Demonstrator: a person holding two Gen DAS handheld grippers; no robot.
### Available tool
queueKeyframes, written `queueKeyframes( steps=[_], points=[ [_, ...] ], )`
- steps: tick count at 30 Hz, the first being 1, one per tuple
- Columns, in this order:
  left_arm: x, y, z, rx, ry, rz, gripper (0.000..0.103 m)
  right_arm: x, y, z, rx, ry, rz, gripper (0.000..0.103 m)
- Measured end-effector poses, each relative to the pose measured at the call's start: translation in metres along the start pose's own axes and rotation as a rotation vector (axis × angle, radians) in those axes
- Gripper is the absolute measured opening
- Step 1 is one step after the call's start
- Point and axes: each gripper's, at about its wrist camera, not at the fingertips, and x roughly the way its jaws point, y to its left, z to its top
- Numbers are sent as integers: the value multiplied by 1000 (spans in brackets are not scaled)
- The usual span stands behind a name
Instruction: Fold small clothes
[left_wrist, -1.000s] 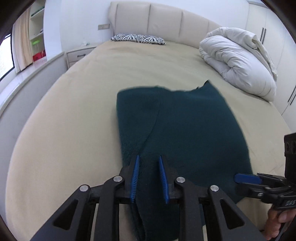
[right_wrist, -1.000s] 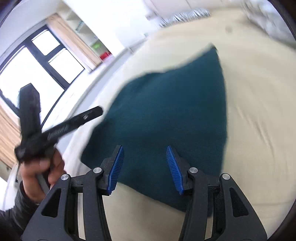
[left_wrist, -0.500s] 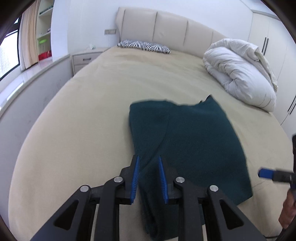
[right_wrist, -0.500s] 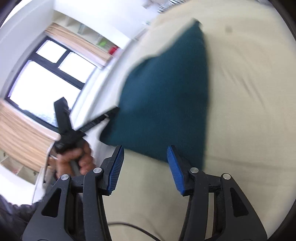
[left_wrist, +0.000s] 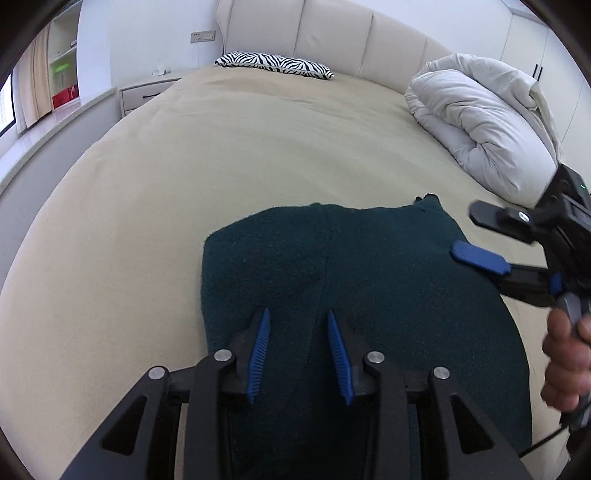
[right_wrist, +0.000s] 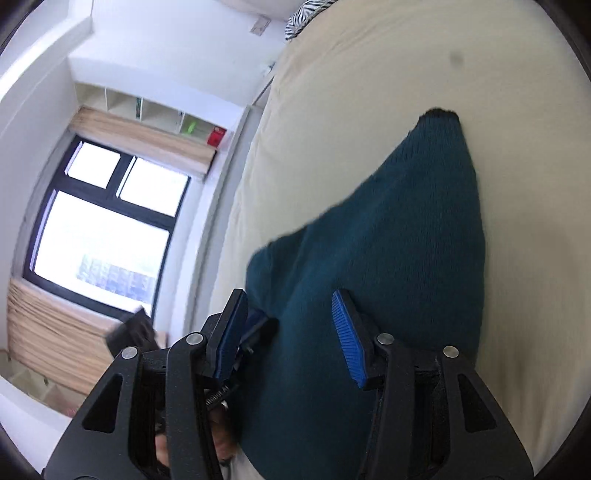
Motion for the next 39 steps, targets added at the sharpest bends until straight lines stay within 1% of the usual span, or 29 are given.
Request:
queueKeyframes(
  steps=[2,4,5,6,7,8,9,11,13,14,15,16,17,18,19,20,21,22,24,26,27,28,30,32,34,36,37,38,39],
  points=[
    [2,0,-2,11,-3,2,37,-6,-13,11,25,-19,6,46],
    [4,2,-2,3,-1,-8,37,-11,-30,23,52,-43,-55,46],
    [4,3,-1,0,1,-14,37,-14,-40,27,71,-50,-74,46],
    [4,4,-2,-1,1,-17,37,-15,-50,30,96,-51,-71,45],
    [4,4,-2,0,0,-18,37,-13,-57,30,112,-50,-54,43],
    [4,3,-2,2,-1,-17,37,-17,-64,30,115,-55,-45,37],
    [2,4,-3,3,-2,-17,37,-24,-70,29,112,-62,-49,35],
    [2,5,-3,1,-4,-18,37,-40,-80,24,115,-96,-68,35],
    [3,6,-2,-2,-4,-22,37,-60,-87,21,135,-139,-109,38],
    [2,7,-3,-3,-6,-23,37,-73,-87,17,137,-166,-161,40],
    [2,7,-3,-4,-7,-24,37,-77,-83,12,124,-182,-183,43],
    [2,7,-4,-4,-9,-23,37,-87,-81,7,105,-194,-201,44],
    [2,7,-4,-4,-11,-22,37,-98,-78,0,84,-200,-203,48],
    [1,7,-4,-5,-12,-22,37,-107,-76,-6,65,-200,-197,57],
    [0,8,-4,-9,-14,-26,37,-115,-71,-16,34,-196,-189,64],
    [-3,11,-5,-23,-20,-42,37,-116,-63,-26,7,-195,-192,75],
    [-7,15,-5,-42,-20,-63,37,-121,-58,-38,-33,-196,-205,79],
    [-13,20,-6,-67,-17,-87,37,-116,-46,-51,-60,-192,-208,79],
    [-32,35,-9,-124,-35,-115,37,-107,-37,-66,-91,-143,-193,79],
    [-51,54,-16,-182,-60,-90,44,-94,-33,-76,-98,-70,-196,79],
    [-55,63,-19,-211,-57,-91,49,-79,-22,-80,-109,-49,-194,79],
    [-57,70,-22,-237,-46,-109,49,-69,-15,-86,-117,-36,-186,79],
    [-52,81,-31,-276,6,-138,49,-64,-15,-87,-106,-15,-153,79],
    [-45,81,-35,-280,38,-155,50,-59,-18,-86,-63,-5,-121,79],
    [-40,81,-36,-305,61,-204,52,-52,-22,-87,-29,9,-95,79],
    [-31,85,-34,-367,96,-282,52,-43,-21,-91,-22,38,-74,78],
    [-28,85,-33,-375,109,-302,52,-37,-20,-93,-31,49,-83,77],
    [-23,81,-31,-359,132,-310,52,-33,-20,-93,-39,57,-89,74],
    [-19,78,-30,-344,151,-312,52,-30,-20,-93,-38,62,-87,70]
  ],
)
